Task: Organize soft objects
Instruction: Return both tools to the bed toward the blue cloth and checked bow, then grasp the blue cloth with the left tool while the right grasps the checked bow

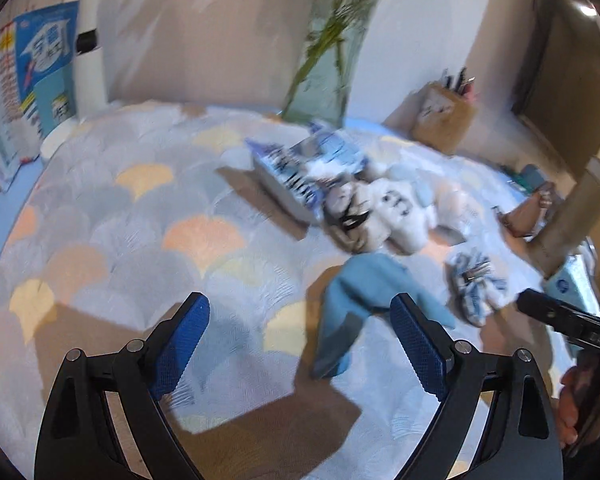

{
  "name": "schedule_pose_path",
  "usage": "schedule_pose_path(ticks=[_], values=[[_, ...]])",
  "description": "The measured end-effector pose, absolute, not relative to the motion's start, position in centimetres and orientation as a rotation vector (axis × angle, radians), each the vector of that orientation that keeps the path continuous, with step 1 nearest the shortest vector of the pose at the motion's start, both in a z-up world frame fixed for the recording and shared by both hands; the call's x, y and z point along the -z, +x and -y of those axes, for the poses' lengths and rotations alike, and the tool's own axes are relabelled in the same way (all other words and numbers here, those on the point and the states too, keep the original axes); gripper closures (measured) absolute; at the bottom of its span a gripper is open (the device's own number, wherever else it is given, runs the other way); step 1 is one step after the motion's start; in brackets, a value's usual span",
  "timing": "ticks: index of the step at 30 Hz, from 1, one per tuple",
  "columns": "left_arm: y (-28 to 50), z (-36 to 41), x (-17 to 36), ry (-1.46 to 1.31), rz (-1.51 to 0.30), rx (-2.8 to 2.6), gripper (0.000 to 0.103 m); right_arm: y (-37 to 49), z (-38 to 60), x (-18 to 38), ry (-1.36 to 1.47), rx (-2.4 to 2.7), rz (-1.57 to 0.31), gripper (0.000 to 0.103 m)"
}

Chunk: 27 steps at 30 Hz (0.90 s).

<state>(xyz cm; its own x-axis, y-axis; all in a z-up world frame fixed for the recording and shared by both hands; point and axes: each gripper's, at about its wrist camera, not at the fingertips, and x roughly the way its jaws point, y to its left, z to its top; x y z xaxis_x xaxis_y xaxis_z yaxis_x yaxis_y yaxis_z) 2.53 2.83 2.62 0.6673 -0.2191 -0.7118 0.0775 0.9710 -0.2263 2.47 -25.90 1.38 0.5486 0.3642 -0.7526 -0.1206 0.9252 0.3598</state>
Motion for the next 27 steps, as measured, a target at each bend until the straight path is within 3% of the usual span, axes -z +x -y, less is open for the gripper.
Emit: schedule_pose_path(ticks=[6,18,27], values=[[3.0,-1.4,-2.3,-0.18,-0.881,0.265,0.011,3.3,25.0,-1.3,0.277,-0.288,-1.013,0.016],[0.4,3.8,-2.6,-0.118,-0.995,0.674,0.011,5.3,21.3,-1.2,0.157,-0.334,-1.038,0.015],[3.8,3.0,-3.8,0.064,-0.905,0.376,0.011,5.7,21.1,-0.9,0.1,-0.296,-1.04,0.015]])
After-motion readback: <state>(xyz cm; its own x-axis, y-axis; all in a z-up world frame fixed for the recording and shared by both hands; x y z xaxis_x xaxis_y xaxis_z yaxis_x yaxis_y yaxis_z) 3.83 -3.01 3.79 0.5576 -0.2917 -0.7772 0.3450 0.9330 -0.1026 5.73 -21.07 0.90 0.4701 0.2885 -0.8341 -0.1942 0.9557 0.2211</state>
